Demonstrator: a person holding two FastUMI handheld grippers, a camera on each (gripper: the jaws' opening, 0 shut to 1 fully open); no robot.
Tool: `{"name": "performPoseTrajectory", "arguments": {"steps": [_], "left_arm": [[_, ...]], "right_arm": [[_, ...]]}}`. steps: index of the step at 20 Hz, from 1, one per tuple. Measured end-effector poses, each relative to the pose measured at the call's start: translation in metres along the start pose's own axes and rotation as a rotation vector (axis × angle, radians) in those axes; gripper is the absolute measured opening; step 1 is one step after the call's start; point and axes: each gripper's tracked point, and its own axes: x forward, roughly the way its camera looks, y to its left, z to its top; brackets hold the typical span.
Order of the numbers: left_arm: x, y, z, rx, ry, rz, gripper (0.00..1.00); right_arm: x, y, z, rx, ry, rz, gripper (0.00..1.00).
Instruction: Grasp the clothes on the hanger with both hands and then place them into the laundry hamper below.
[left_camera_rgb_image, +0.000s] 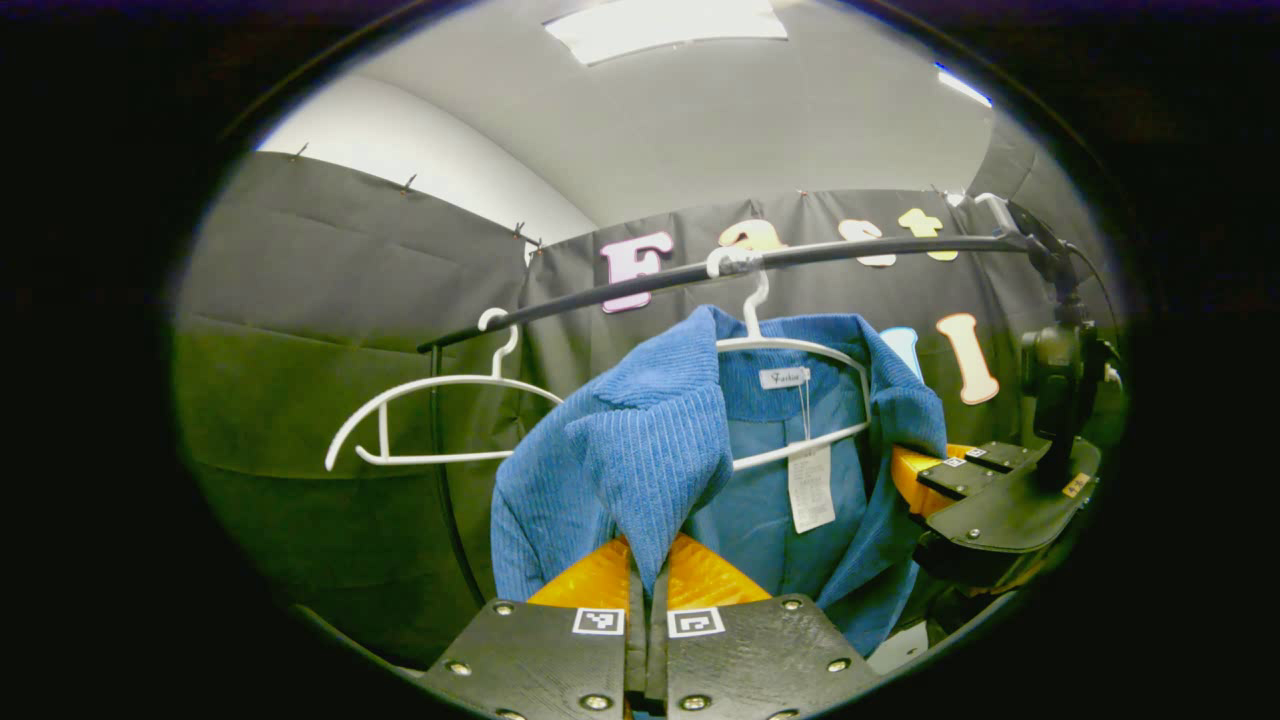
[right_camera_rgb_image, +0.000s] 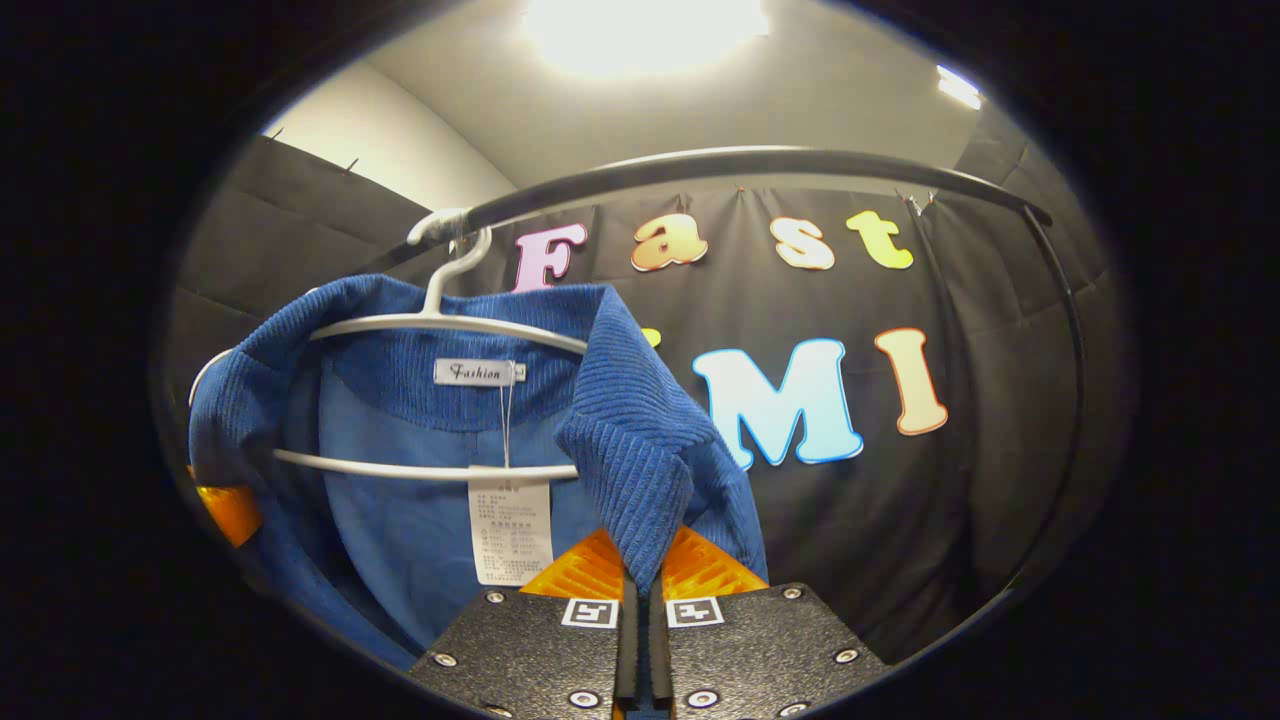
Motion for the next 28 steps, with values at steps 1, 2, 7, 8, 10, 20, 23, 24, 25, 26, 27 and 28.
{"name": "performPoseTrajectory", "arguments": {"steps": [1,2,7,8,10,20,23,24,25,26,27,28], "left_arm": [[0.0,0.003,0.007,-0.007,-0.008,0.003,0.0],[0.0,0.007,0.015,-0.013,-0.02,0.009,0.0],[-0.012,0.037,0.055,-0.02,-0.085,0.038,0.0],[-0.014,0.046,0.065,-0.013,-0.108,0.05,0.01],[-0.014,0.06,0.077,0.013,-0.138,0.081,0.03],[0.012,0.133,0.102,0.091,-0.144,0.179,0.05],[0.02,0.147,0.109,0.142,-0.154,0.197,0.05],[0.024,0.151,0.113,0.161,-0.158,0.2,0.02],[0.027,0.151,0.117,0.176,-0.167,0.202,0.0],[0.031,0.152,0.123,0.192,-0.179,0.204,0.05],[0.036,0.154,0.126,0.212,-0.187,0.204,0.01],[0.041,0.156,0.13,0.235,-0.197,0.205,0.0]], "right_arm": [[0.0,-0.003,0.011,-0.011,-0.024,-0.004,0.04],[0.003,-0.007,0.02,-0.018,-0.047,-0.013,0.02],[0.007,-0.025,0.047,-0.028,-0.108,-0.057,0.03],[0.01,-0.03,0.051,-0.033,-0.111,-0.065,0.02],[0.015,-0.041,0.061,-0.039,-0.132,-0.086,0.04],[0.056,-0.091,0.071,-0.093,-0.176,-0.173,0.04],[0.061,-0.089,0.06,-0.121,-0.161,-0.167,0.03],[0.062,-0.089,0.056,-0.132,-0.158,-0.164,0.03],[0.065,-0.089,0.053,-0.142,-0.154,-0.159,0.03],[0.067,-0.089,0.051,-0.153,-0.152,-0.155,0.03],[0.068,-0.09,0.049,-0.163,-0.15,-0.155,0.03],[0.069,-0.09,0.047,-0.169,-0.148,-0.15,0.03]]}}
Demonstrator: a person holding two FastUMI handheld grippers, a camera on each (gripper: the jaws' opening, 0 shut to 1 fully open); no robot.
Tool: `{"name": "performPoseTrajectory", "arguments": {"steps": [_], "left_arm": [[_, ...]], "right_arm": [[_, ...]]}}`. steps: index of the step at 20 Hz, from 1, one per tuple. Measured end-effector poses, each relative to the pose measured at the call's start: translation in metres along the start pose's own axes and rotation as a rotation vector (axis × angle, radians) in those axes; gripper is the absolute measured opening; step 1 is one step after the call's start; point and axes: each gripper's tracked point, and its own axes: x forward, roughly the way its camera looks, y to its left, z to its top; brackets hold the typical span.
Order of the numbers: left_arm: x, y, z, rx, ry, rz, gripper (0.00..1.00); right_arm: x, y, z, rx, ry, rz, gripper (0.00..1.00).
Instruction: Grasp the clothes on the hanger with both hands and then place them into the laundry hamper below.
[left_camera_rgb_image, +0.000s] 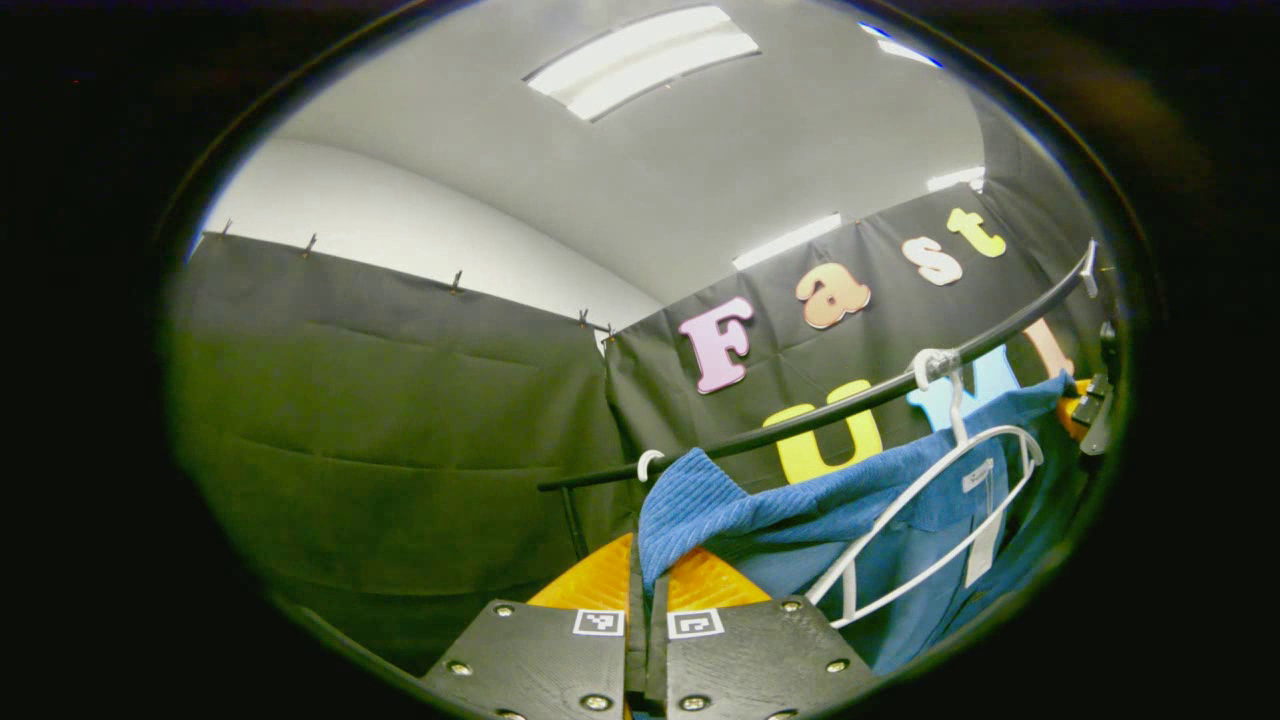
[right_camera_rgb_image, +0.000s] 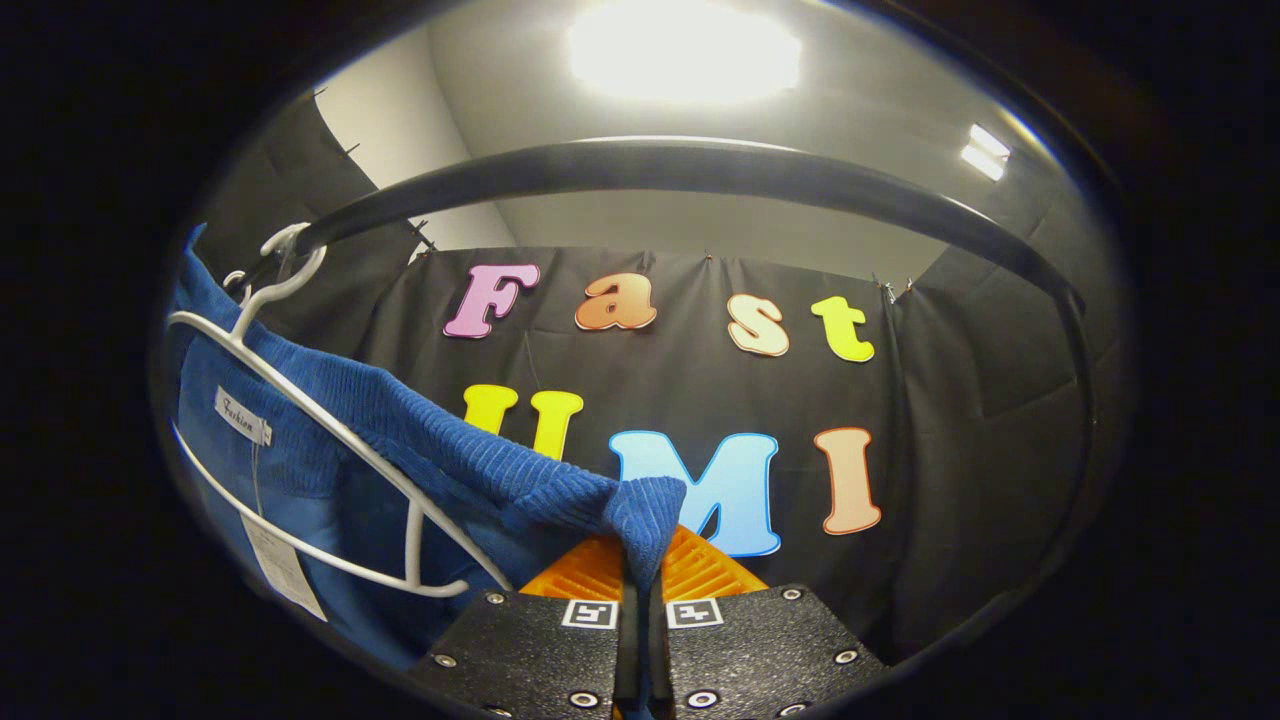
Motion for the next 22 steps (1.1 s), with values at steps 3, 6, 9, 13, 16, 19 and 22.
{"name": "performPoseTrajectory", "arguments": {"steps": [3,6,9,13,16,19,22], "left_arm": [[0.019,-0.002,-0.014,0.059,0.019,-0.019,0.05],[0.029,-0.015,-0.047,0.023,0.088,-0.074,0.03],[0.025,-0.03,-0.078,-0.033,0.152,-0.117,0.05],[0.012,-0.039,-0.107,-0.05,0.202,-0.141,0.05],[-0.002,-0.037,-0.118,-0.087,0.225,-0.149,0.01],[-0.007,-0.041,-0.134,-0.1,0.254,-0.155,0.01],[-0.012,-0.049,-0.147,-0.104,0.283,-0.173,0.01]], "right_arm": [[0.004,-0.002,-0.01,-0.02,0.005,-0.003,0.04],[0.013,-0.003,-0.026,-0.03,0.038,-0.013,0.04],[0.02,-0.006,-0.047,-0.027,0.098,-0.015,0.04],[0.008,-0.006,-0.066,-0.055,0.128,-0.006,0.04],[0.001,-0.002,-0.078,-0.061,0.153,0.011,0.04],[-0.005,0.0,-0.096,-0.078,0.188,0.027,0.04],[-0.015,0.003,-0.124,-0.054,0.261,0.029,0.04]]}}
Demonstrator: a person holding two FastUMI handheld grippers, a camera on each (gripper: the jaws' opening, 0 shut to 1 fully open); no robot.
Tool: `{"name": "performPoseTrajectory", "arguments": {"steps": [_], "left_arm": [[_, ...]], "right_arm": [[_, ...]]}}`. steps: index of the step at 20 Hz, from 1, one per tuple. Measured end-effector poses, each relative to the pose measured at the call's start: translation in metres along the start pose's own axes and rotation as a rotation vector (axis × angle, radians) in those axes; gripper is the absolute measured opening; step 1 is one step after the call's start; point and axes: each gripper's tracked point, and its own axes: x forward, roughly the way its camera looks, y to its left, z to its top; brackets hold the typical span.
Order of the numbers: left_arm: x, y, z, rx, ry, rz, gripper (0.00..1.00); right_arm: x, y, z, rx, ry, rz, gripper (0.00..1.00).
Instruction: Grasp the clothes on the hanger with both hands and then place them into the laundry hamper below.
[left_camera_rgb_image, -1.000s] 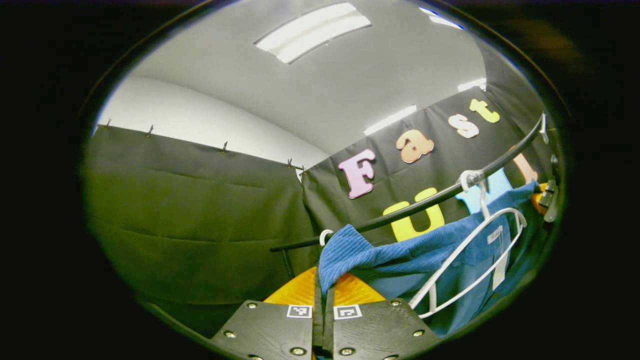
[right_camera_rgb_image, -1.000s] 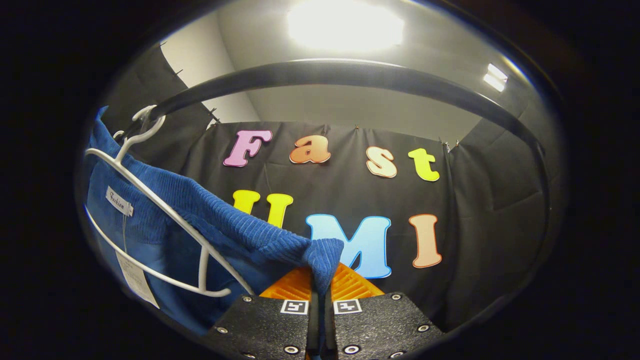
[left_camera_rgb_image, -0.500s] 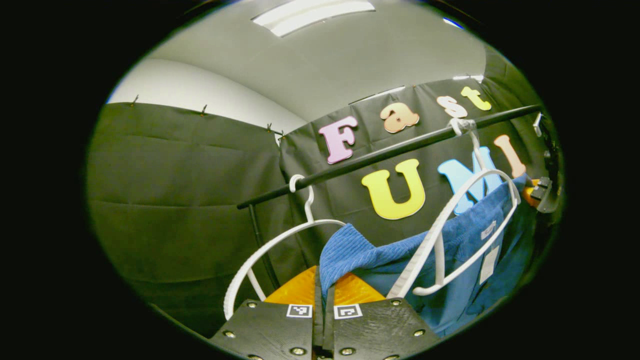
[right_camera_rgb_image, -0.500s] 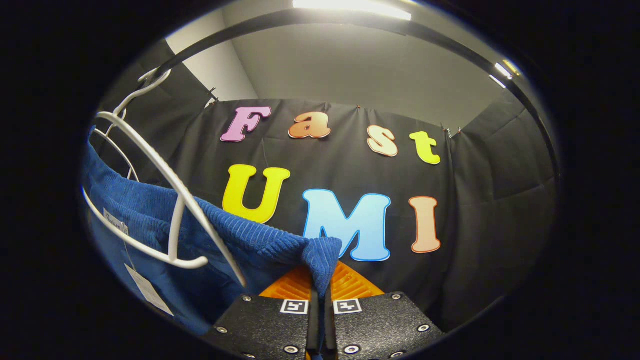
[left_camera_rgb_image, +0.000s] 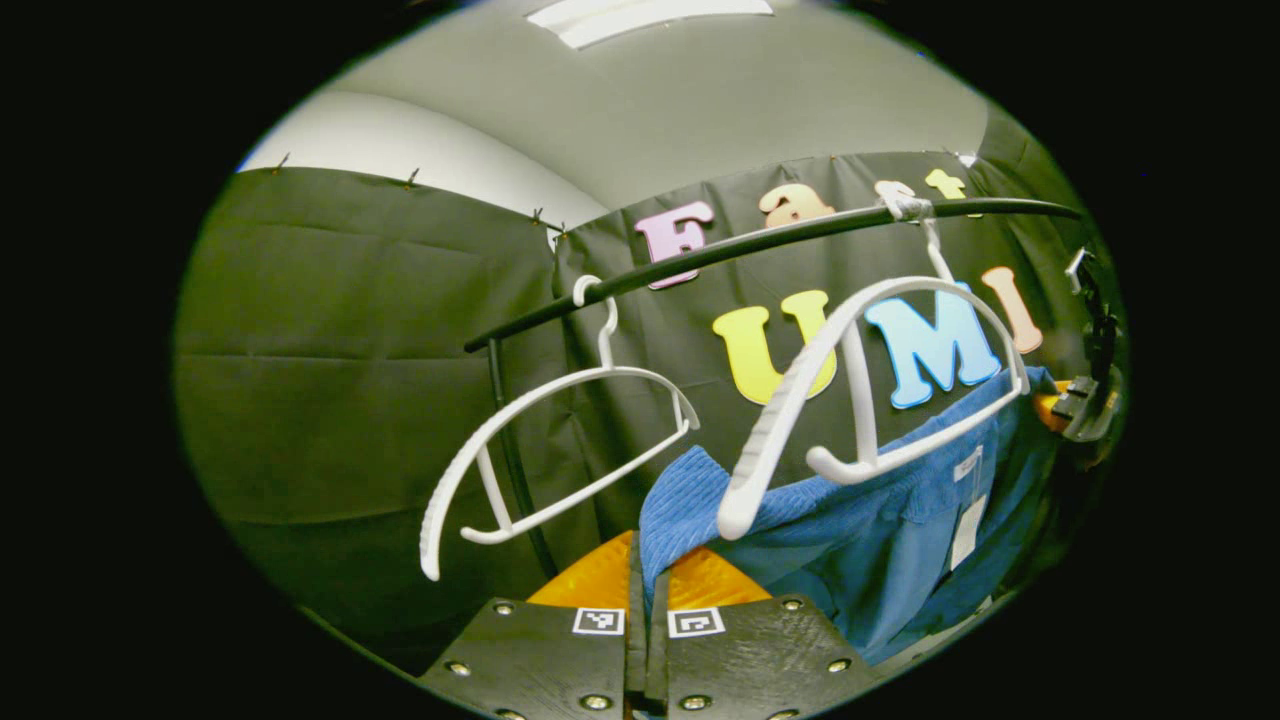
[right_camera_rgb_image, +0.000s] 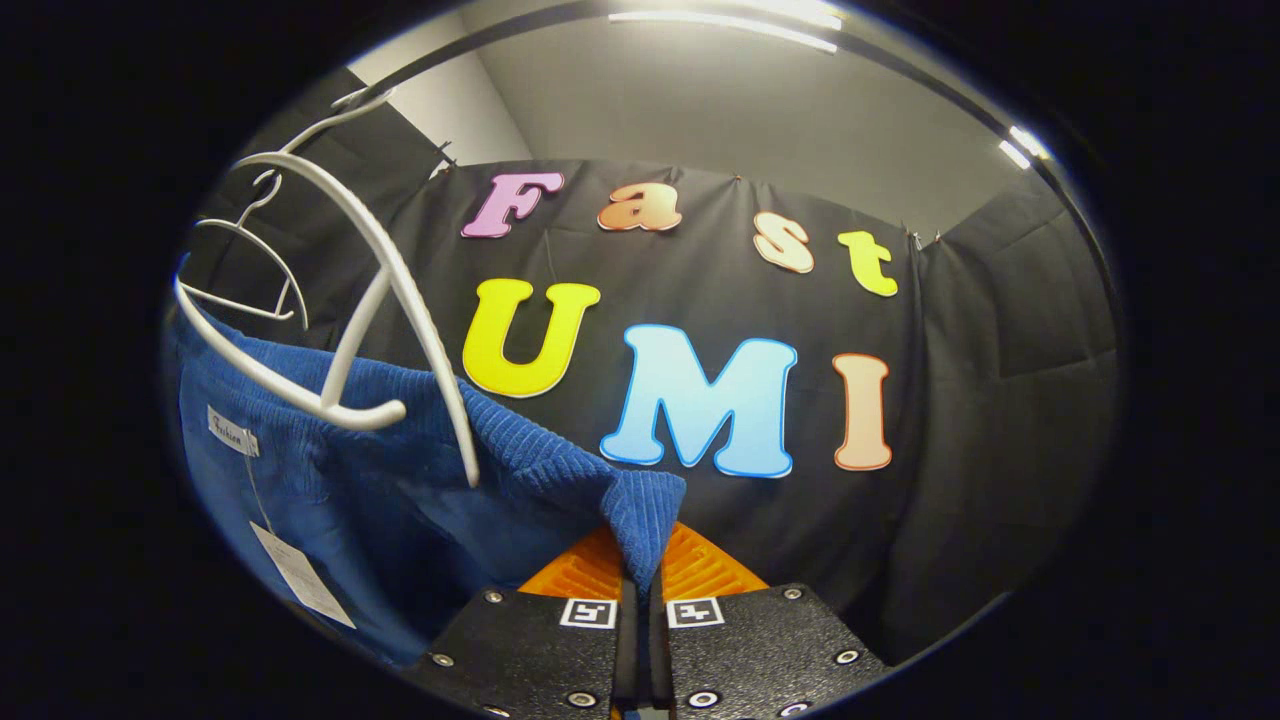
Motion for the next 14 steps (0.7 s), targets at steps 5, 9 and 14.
{"name": "performPoseTrajectory", "arguments": {"steps": [5,9,14], "left_arm": [[-0.017,-0.002,-0.031,-0.015,0.04,-0.021,0.05],[-0.051,0.004,-0.043,-0.047,0.052,-0.042,0.05],[-0.07,0.003,-0.026,-0.094,0.02,-0.096,0.05]], "right_arm": [[-0.036,0.011,-0.035,-0.026,0.075,0.016,0.03],[-0.072,0.014,-0.036,-0.021,0.099,0.016,0.04],[-0.124,0.02,-0.008,0.016,0.077,0.007,0.04]]}}
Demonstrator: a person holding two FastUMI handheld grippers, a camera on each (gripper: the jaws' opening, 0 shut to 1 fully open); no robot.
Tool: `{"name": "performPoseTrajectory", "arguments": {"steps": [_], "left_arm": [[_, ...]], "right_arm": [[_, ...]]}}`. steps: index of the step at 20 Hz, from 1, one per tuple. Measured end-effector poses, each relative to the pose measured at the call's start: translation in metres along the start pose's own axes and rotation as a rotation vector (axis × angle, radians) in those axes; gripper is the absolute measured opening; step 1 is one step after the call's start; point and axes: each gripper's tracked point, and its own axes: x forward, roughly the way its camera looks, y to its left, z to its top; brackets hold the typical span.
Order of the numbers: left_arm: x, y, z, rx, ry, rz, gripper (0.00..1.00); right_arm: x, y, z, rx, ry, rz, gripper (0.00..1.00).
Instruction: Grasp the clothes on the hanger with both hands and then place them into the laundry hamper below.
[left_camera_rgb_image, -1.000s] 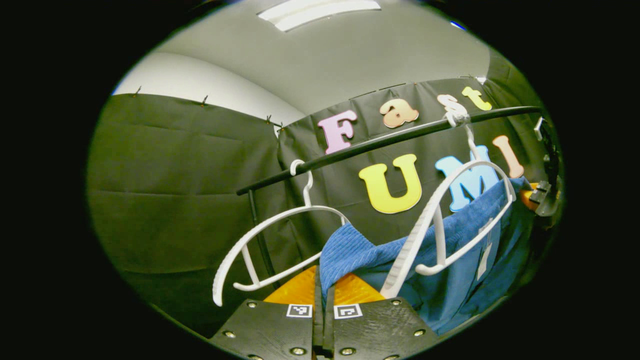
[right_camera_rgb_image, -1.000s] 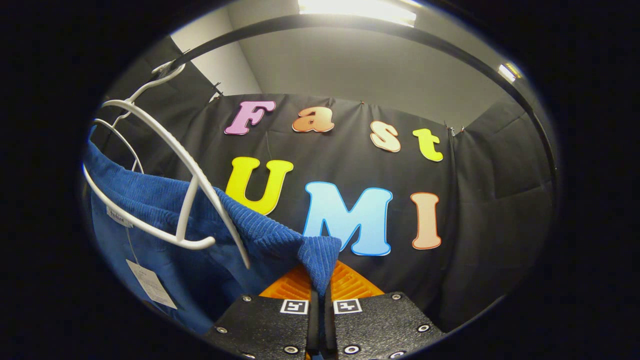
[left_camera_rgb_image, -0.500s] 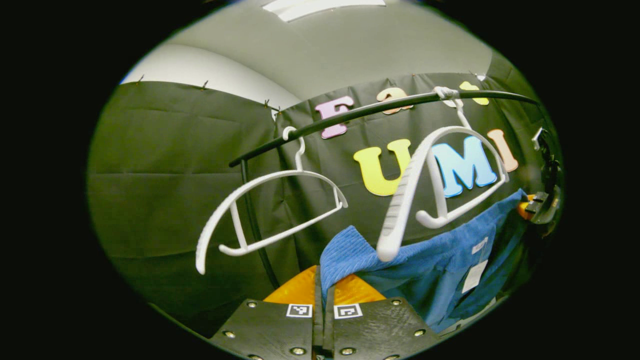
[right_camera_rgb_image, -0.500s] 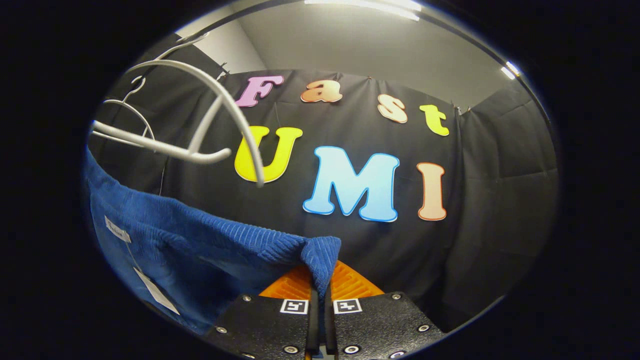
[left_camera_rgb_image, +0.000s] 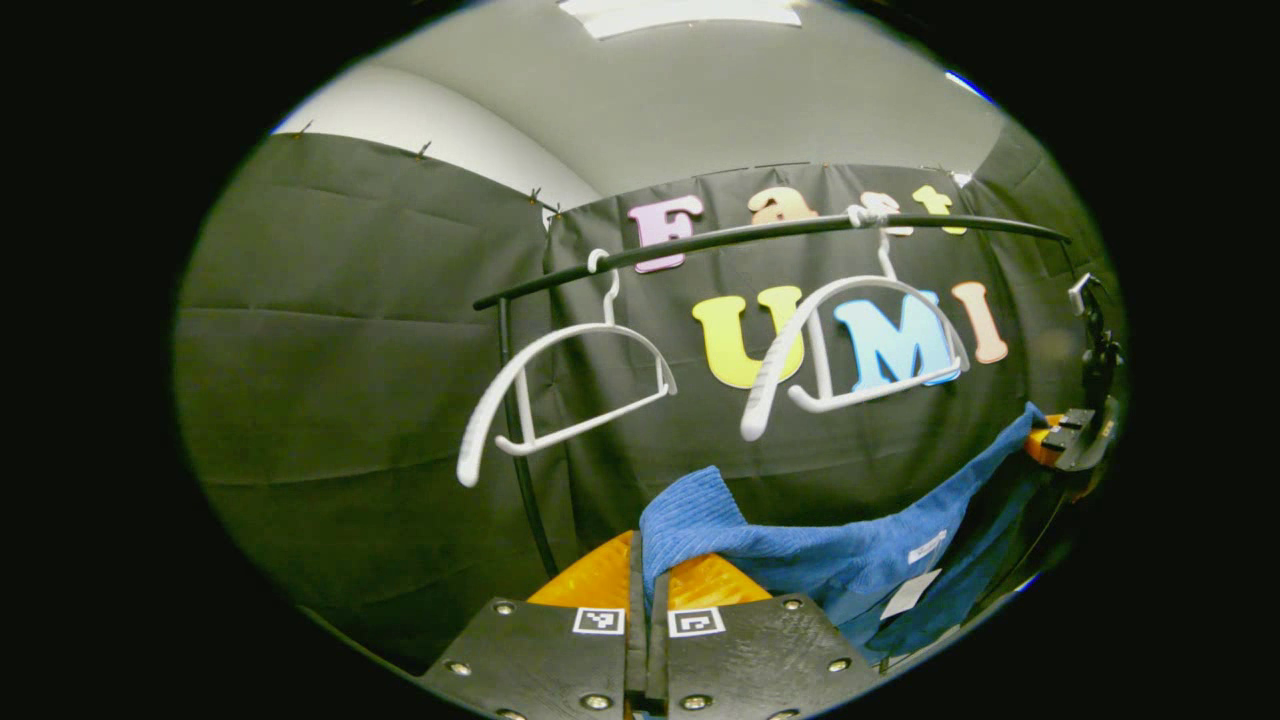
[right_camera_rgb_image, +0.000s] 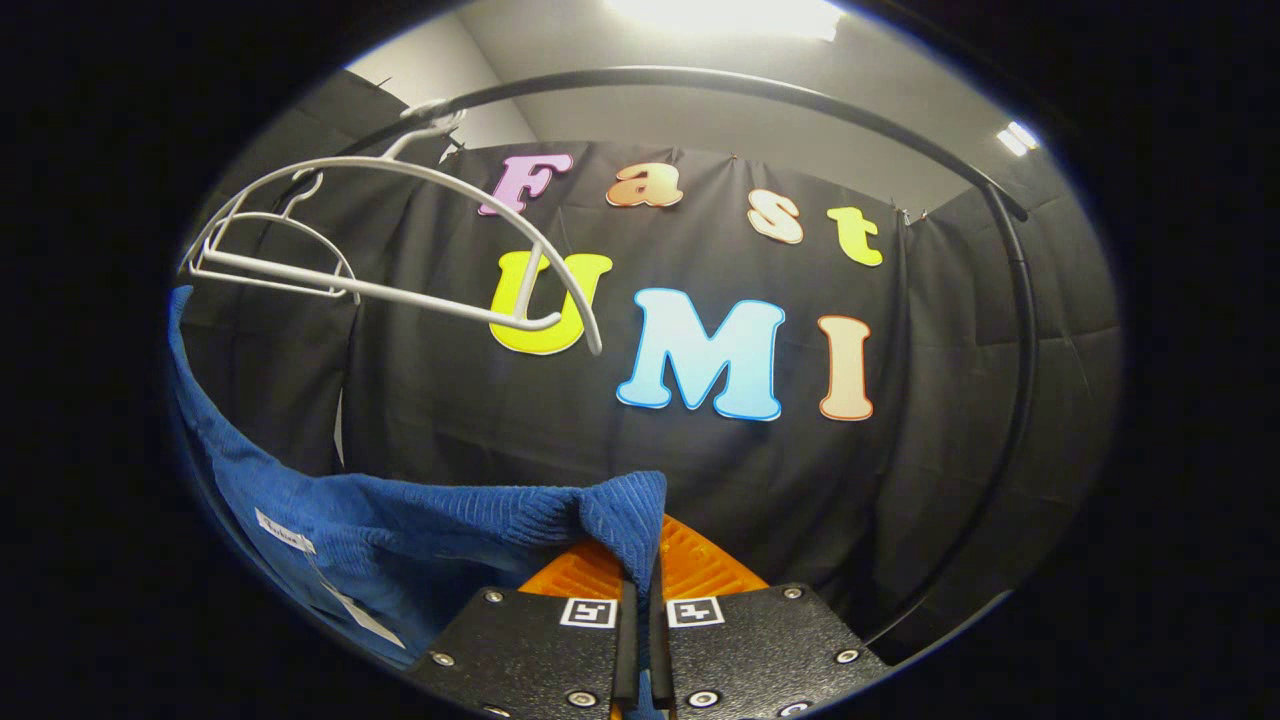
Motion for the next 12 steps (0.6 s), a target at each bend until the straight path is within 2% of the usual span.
{"name": "performPoseTrajectory", "arguments": {"steps": [2,3,4,5,7,8,12], "left_arm": [[-0.009,0.0,0.015,-0.019,-0.026,-0.033,0.01],[-0.021,-0.001,0.021,-0.024,-0.041,-0.054,0.01],[-0.033,-0.003,0.029,-0.028,-0.056,-0.073,0.05],[-0.045,-0.004,0.033,-0.03,-0.072,-0.094,0.01],[-0.062,-0.008,0.045,-0.035,-0.103,-0.139,0.0],[-0.067,-0.011,0.052,-0.039,-0.116,-0.16,0.05],[-0.081,-0.027,0.061,-0.074,-0.142,-0.244,0.05]], "right_arm": [[-0.022,0.005,0.015,0.014,-0.019,0.003,0.04],[-0.034,0.007,0.023,0.017,-0.03,0.005,0.04],[-0.048,0.012,0.031,0.02,-0.04,0.008,0.04],[-0.061,0.016,0.039,0.024,-0.049,0.01,0.04],[-0.085,0.025,0.054,0.03,-0.066,0.014,0.04],[-0.096,0.031,0.06,0.035,-0.07,0.017,0.04],[-0.135,0.052,0.074,0.049,-0.079,0.036,0.04]]}}
